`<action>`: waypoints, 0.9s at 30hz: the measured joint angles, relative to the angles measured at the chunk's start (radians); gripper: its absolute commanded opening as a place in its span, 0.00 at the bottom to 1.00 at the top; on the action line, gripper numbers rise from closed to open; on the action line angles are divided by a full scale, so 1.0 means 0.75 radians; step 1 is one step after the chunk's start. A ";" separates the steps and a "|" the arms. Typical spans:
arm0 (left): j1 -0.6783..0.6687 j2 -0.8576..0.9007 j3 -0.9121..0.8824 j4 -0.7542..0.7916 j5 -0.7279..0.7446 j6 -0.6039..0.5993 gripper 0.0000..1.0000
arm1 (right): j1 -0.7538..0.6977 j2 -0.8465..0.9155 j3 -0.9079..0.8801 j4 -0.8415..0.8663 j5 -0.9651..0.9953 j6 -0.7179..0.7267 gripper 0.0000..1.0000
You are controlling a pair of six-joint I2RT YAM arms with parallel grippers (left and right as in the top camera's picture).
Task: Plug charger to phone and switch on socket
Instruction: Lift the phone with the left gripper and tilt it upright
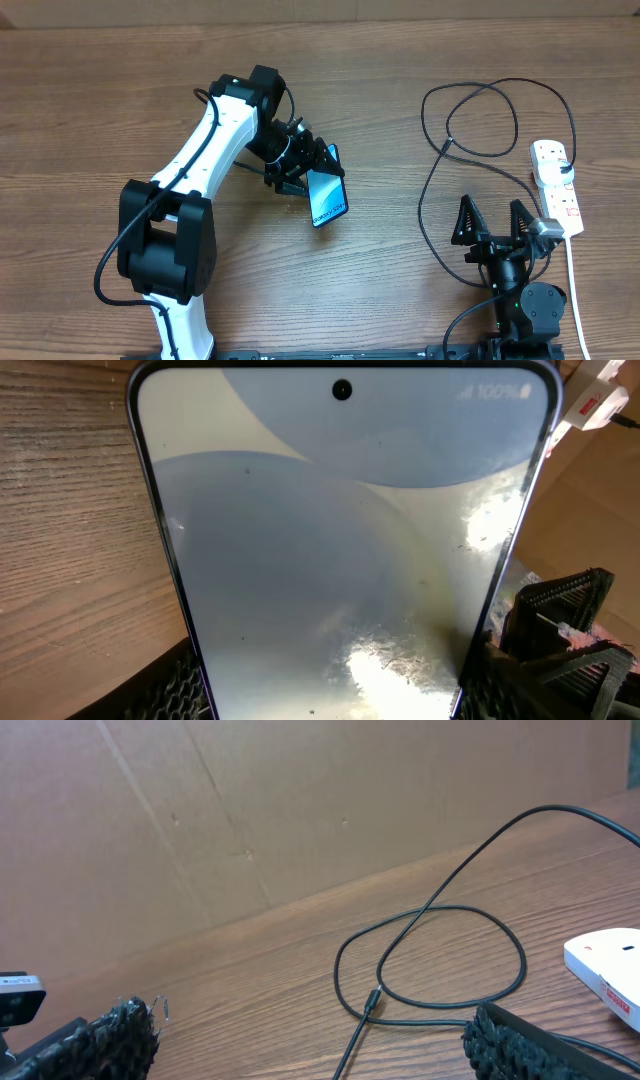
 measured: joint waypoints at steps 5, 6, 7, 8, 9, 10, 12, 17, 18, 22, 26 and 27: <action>0.000 0.000 0.000 0.000 0.004 0.000 0.47 | 0.000 0.000 0.000 0.001 0.001 -0.001 1.00; 0.000 0.000 0.000 0.000 0.005 0.000 0.47 | 0.000 0.000 0.000 0.000 0.000 0.000 1.00; 0.000 0.000 0.000 0.000 0.005 0.000 0.47 | 0.000 0.000 0.000 0.000 0.001 -0.001 1.00; 0.000 0.000 0.000 0.000 0.005 0.000 0.47 | 0.000 0.000 0.000 0.001 -0.001 -0.001 1.00; 0.000 0.000 0.000 0.001 0.005 -0.001 0.47 | 0.000 0.000 0.000 0.000 0.000 -0.001 1.00; 0.000 0.000 0.000 0.001 0.005 -0.006 0.47 | 0.000 0.000 0.000 0.000 0.000 -0.001 1.00; 0.000 0.000 0.000 0.006 0.006 -0.011 0.47 | 0.000 0.000 0.000 0.000 0.000 -0.001 1.00; 0.000 0.000 0.000 0.016 0.009 -0.016 0.47 | 0.000 0.000 0.000 0.001 0.001 0.000 1.00; 0.000 0.000 0.000 0.016 0.009 -0.020 0.47 | 0.000 0.000 0.000 0.001 0.000 -0.001 1.00; 0.000 0.000 0.000 0.017 0.009 -0.026 0.47 | 0.000 0.000 0.000 0.001 -0.001 -0.001 1.00; 0.000 0.000 0.000 0.019 0.009 -0.031 0.47 | 0.000 0.000 0.000 0.000 0.000 -0.001 1.00; 0.000 0.000 0.000 0.020 0.009 -0.031 0.47 | 0.000 0.000 0.000 0.001 0.000 -0.001 1.00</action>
